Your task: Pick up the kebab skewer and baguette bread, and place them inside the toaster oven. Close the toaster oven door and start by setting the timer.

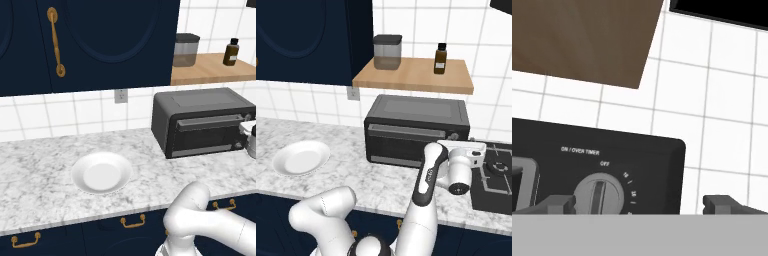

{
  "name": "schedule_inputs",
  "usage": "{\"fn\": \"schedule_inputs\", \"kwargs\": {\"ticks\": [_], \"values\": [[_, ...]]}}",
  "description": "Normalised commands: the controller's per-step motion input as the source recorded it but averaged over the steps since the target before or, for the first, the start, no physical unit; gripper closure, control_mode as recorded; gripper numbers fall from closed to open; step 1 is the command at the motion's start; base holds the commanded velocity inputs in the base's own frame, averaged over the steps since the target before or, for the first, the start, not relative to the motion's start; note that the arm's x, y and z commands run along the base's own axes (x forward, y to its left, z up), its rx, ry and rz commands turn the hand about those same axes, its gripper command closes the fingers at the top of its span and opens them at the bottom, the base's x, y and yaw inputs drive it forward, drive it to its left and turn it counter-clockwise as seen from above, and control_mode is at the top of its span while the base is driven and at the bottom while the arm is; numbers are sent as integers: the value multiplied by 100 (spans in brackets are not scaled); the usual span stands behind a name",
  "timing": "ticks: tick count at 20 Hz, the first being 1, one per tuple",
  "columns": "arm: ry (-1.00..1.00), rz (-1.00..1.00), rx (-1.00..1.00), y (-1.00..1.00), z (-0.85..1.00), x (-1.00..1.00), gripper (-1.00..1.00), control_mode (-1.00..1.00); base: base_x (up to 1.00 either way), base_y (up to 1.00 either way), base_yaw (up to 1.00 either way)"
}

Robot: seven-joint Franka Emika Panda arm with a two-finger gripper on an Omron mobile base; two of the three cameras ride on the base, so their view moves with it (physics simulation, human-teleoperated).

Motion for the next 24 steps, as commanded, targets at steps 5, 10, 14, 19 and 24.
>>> {"fn": "schedule_inputs", "kwargs": {"ticks": [5, 10, 14, 19, 24], "values": [[0, -2, 0, -18, 24, 0, -100, -100, 0, 0, 0], [0, -3, 0, -4, 33, 0, -100, -100, 0, 0, 0], [0, -4, 0, -10, 31, 0, -100, -100, 0, 0, 0], [0, -2, 0, -16, 33, -16, -100, -100, 0, 0, 0], [0, 0, 0, -20, 26, -27, -100, -100, 0, 0, 0]]}}
